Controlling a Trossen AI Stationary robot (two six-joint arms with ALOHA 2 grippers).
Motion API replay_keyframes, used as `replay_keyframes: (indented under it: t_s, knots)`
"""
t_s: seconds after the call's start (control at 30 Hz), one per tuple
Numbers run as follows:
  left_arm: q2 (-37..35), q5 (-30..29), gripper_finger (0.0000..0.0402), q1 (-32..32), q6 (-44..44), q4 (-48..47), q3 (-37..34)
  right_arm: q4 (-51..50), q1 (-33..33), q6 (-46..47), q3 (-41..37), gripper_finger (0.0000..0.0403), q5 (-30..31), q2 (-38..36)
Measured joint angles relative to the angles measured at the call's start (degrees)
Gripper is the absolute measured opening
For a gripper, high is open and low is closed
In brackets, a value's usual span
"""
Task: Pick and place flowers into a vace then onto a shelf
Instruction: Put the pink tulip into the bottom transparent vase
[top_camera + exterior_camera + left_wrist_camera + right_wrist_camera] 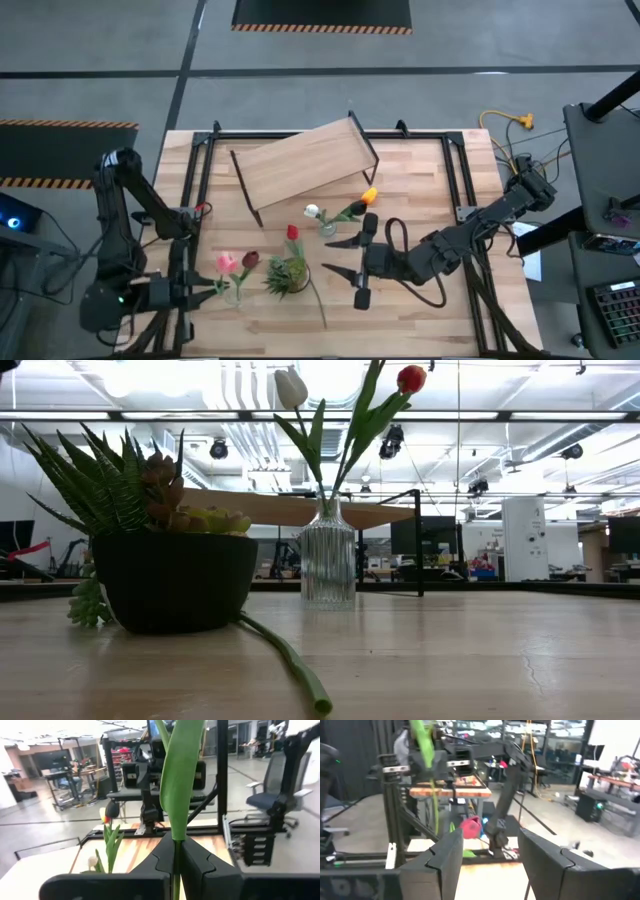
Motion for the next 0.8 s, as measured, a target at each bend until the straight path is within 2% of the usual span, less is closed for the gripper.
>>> replay_keyframes:
  t_s: [0.3,0.4,0.63,0.8]
  knots:
    - [1.44,-1.88,0.0000,-0.63,0.48,8.19,-7.61,-2.61,0.00,3.22,0.00,0.0180,0.91,0.00]
    - [1.42,-3.78,0.0000,-0.63,0.10,12.32,-11.26,-2.70,0.01,3.27,-0.11,0.0180,0.89,0.00]
    - [1.42,-4.02,0.0000,-0.63,0.13,23.68,-19.14,-2.69,0.00,3.29,-0.21,0.0180,0.89,0.02]
    - [1.40,-3.99,0.0000,-0.63,0.14,25.15,-21.72,-2.69,0.00,3.29,-0.29,0.0180,0.86,0.02]
